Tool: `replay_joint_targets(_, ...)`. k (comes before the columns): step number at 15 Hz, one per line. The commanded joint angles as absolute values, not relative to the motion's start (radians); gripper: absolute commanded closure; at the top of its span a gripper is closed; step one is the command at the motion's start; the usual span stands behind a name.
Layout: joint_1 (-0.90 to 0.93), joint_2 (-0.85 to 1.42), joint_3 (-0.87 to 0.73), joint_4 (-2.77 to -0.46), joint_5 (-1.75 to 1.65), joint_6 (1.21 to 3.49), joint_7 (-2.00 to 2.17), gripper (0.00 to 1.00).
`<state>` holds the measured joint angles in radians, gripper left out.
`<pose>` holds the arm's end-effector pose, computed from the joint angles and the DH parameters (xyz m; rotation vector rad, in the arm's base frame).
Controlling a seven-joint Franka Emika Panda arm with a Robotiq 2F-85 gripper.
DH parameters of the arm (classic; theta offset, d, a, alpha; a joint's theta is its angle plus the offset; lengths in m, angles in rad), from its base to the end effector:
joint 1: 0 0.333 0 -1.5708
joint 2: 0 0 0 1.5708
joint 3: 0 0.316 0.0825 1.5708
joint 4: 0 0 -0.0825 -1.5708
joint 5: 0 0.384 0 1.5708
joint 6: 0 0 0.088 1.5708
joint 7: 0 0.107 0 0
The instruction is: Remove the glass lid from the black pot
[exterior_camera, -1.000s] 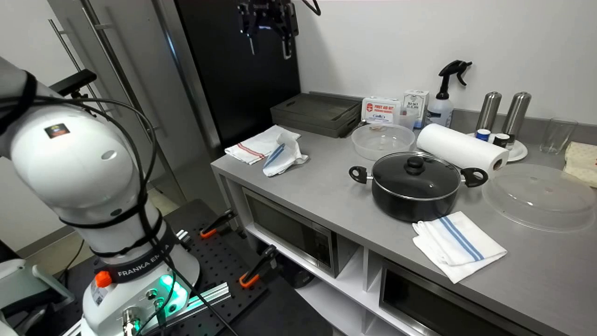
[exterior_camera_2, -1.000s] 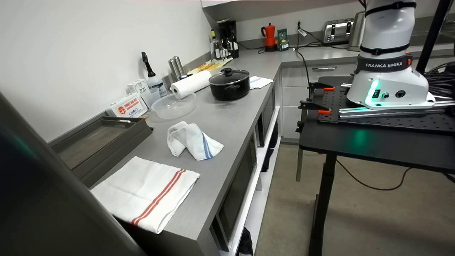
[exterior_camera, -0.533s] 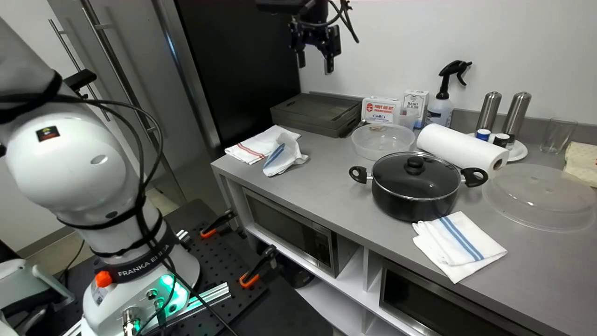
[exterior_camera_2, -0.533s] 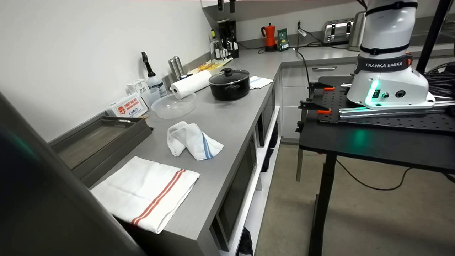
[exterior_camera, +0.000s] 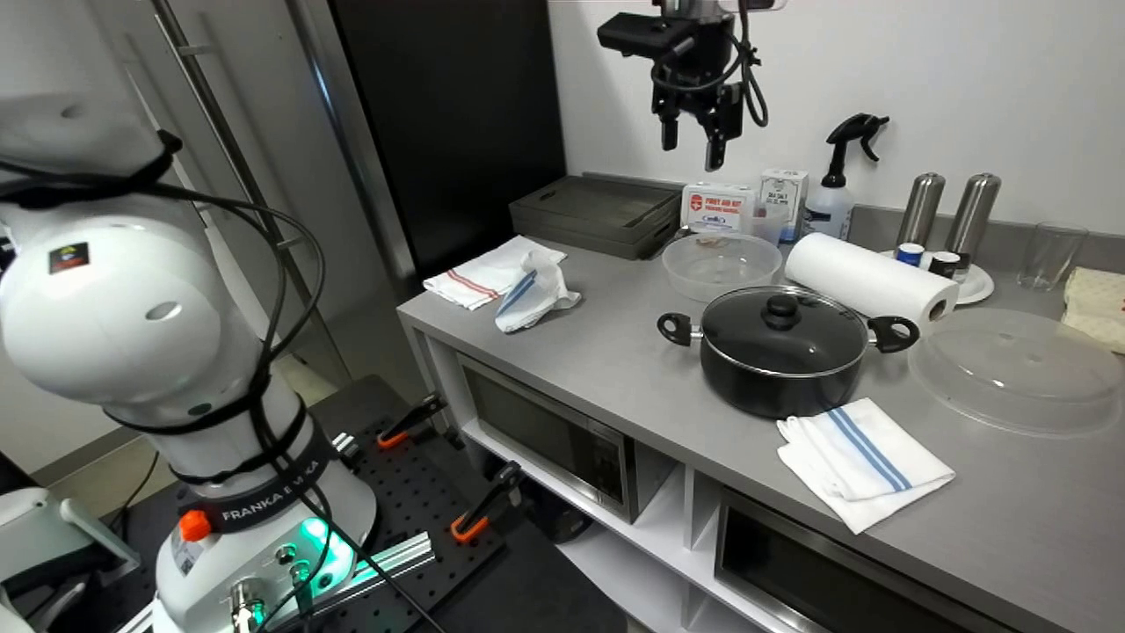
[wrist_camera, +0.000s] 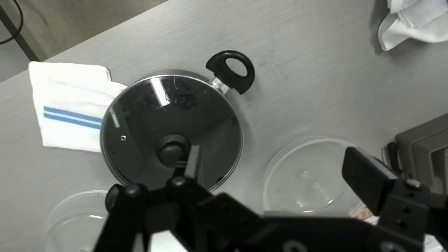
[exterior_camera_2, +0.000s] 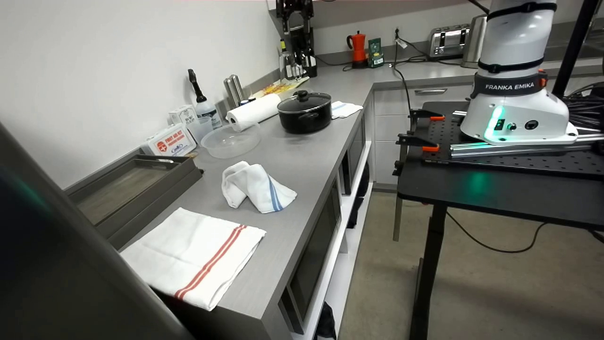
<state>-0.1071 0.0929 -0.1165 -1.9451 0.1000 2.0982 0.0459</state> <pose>0.5726 -0.1238 0.4397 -3.0301 0.4834 -0.1038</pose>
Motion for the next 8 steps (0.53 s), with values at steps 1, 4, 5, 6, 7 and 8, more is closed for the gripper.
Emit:
replay_joint_targets(1,-0.136,0.256,-0.134,-1.774,0.140,2.085,0.127,0.00)
replay_joint_targets(4,-0.158,0.374,-0.143,-1.657,0.156,2.083,0.195,0.00)
replay_joint_targets(5,-0.166,0.416,-0.145,-1.613,0.163,2.075,0.219,0.00)
replay_joint_targets(6,-0.173,0.453,-0.146,-1.573,0.170,2.066,0.242,0.00)
replay_joint_targets(7,-0.180,0.489,-0.147,-1.534,0.177,2.059,0.264,0.00)
replay_joint_targets(8,-0.186,0.522,-0.147,-1.499,0.182,2.054,0.285,0.00)
